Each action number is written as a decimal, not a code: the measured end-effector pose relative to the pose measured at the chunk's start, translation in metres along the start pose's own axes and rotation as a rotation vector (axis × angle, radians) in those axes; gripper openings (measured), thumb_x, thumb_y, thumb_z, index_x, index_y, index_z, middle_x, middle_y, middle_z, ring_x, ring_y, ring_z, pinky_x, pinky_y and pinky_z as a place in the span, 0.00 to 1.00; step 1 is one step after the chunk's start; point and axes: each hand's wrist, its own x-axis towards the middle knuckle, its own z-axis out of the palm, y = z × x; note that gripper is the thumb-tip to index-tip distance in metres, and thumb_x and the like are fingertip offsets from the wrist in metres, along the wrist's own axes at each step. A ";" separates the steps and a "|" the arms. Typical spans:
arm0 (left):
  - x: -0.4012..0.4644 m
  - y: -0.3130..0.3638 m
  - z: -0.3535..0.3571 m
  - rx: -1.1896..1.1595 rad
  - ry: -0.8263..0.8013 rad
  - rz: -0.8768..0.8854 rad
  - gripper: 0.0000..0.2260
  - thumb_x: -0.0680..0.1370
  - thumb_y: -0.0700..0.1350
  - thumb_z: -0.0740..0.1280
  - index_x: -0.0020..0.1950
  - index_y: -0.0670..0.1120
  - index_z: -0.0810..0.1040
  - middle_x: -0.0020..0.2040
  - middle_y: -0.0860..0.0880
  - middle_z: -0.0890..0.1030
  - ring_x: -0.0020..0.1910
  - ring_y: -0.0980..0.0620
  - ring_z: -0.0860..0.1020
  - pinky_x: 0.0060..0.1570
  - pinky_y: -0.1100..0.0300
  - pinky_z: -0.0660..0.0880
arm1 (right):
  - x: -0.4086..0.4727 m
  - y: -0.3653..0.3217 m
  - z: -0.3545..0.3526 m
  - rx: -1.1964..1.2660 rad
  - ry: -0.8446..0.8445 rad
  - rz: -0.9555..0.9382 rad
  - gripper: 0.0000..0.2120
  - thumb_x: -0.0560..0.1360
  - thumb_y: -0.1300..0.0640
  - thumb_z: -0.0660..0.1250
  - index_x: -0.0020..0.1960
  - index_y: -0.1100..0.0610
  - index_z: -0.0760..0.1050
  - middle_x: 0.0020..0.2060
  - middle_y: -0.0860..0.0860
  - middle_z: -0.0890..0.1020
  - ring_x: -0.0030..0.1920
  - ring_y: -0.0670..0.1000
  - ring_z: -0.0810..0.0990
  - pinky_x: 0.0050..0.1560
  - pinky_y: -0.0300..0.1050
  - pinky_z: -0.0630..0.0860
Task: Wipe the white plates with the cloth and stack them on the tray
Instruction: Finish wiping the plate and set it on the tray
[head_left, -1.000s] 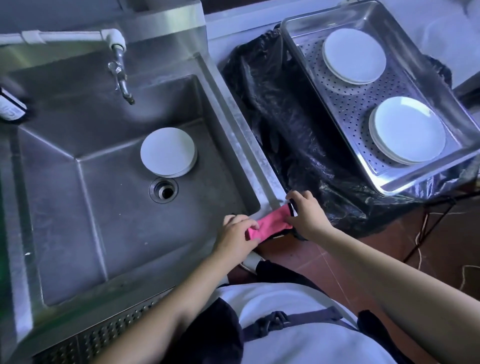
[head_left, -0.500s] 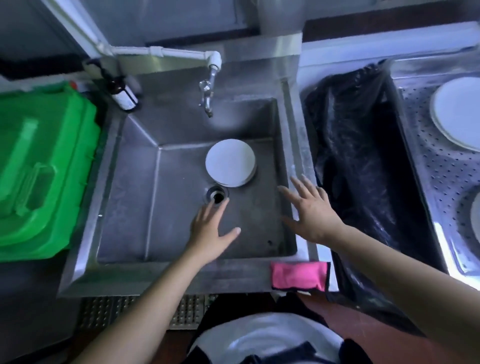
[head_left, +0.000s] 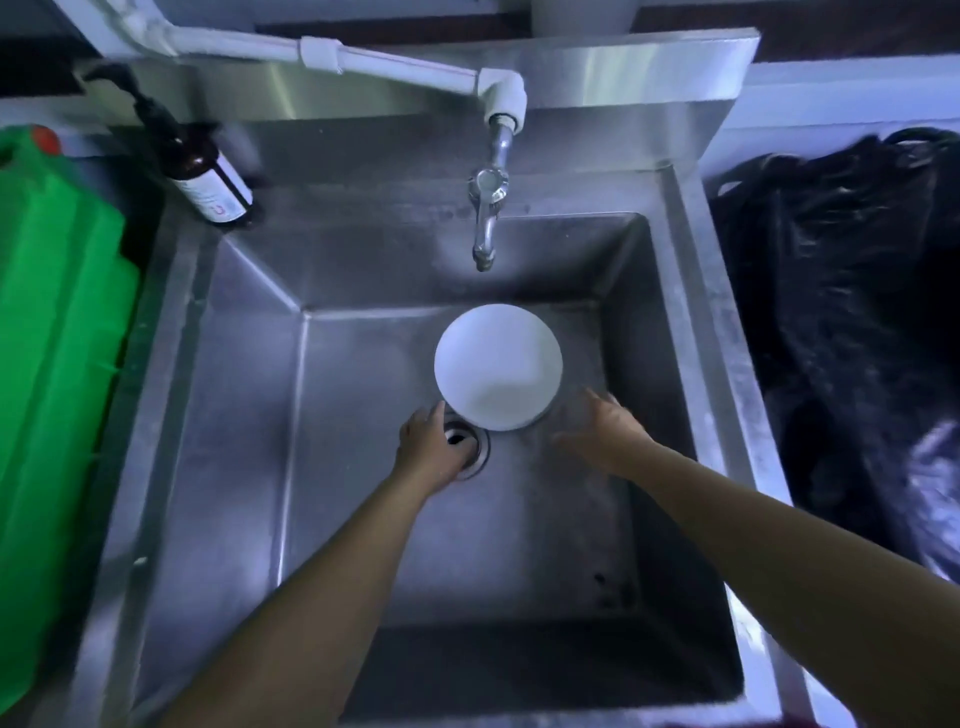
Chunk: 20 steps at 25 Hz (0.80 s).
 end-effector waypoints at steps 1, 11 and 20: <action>0.021 0.002 -0.003 -0.091 0.026 0.005 0.26 0.75 0.52 0.71 0.71 0.46 0.72 0.63 0.51 0.73 0.64 0.44 0.74 0.58 0.52 0.73 | 0.022 -0.001 0.002 0.138 0.012 0.050 0.36 0.75 0.48 0.72 0.78 0.55 0.60 0.72 0.55 0.69 0.73 0.60 0.67 0.69 0.56 0.69; 0.119 0.010 -0.014 -0.647 0.089 -0.160 0.15 0.66 0.48 0.67 0.49 0.43 0.79 0.49 0.44 0.81 0.40 0.47 0.78 0.36 0.58 0.72 | 0.132 -0.031 0.021 0.971 0.172 0.466 0.28 0.71 0.49 0.72 0.67 0.59 0.72 0.57 0.58 0.80 0.53 0.61 0.81 0.57 0.62 0.80; 0.055 0.017 -0.029 -0.927 0.046 -0.127 0.12 0.70 0.41 0.67 0.52 0.51 0.80 0.50 0.50 0.84 0.49 0.48 0.82 0.46 0.55 0.76 | 0.059 -0.051 0.008 1.196 0.330 0.508 0.15 0.76 0.57 0.68 0.61 0.60 0.75 0.46 0.55 0.81 0.43 0.55 0.81 0.53 0.62 0.81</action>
